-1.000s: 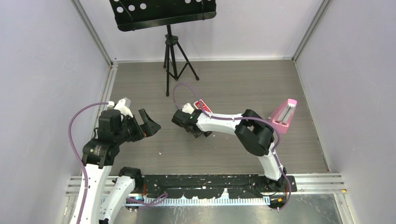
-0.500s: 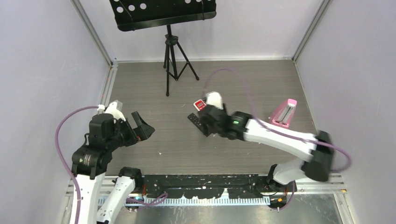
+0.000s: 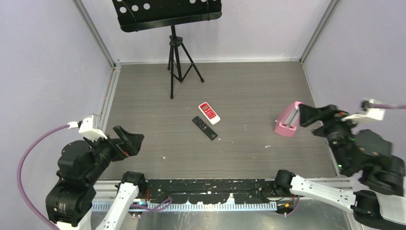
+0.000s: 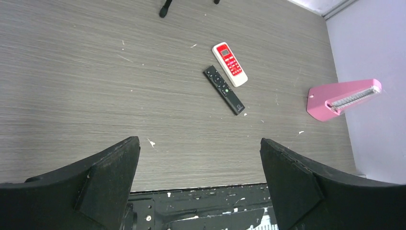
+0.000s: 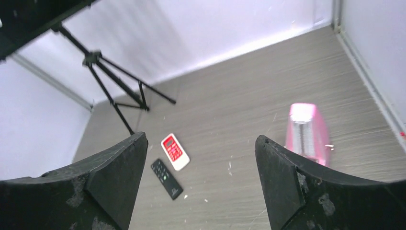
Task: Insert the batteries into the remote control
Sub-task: Reset both arms
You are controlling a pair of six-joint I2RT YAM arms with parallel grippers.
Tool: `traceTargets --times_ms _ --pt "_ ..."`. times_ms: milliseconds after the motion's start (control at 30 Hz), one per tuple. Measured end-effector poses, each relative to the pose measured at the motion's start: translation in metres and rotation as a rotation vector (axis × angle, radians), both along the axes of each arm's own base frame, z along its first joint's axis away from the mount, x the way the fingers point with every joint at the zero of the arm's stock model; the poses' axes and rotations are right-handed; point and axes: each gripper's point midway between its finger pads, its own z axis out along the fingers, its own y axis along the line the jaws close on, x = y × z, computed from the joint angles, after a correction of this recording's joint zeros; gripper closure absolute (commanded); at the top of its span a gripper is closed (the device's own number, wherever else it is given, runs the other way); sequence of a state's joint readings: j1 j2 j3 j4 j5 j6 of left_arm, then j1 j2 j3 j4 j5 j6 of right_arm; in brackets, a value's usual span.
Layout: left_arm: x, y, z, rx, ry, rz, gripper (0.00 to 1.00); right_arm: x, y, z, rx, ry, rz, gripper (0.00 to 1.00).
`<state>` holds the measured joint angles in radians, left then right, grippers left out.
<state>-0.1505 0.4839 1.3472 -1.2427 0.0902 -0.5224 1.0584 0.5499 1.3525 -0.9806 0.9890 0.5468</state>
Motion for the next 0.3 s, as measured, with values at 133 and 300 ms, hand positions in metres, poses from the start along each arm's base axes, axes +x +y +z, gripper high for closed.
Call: traceTargets --times_ms 133,300 --pt "-0.008 0.005 0.006 0.012 -0.023 0.018 0.0 -0.014 -0.045 0.021 0.02 -0.061 -0.075 0.13" --pt "-0.014 0.009 0.011 0.017 -0.044 0.03 0.0 -0.019 -0.066 0.019 -0.014 -0.069 -0.128 0.13"
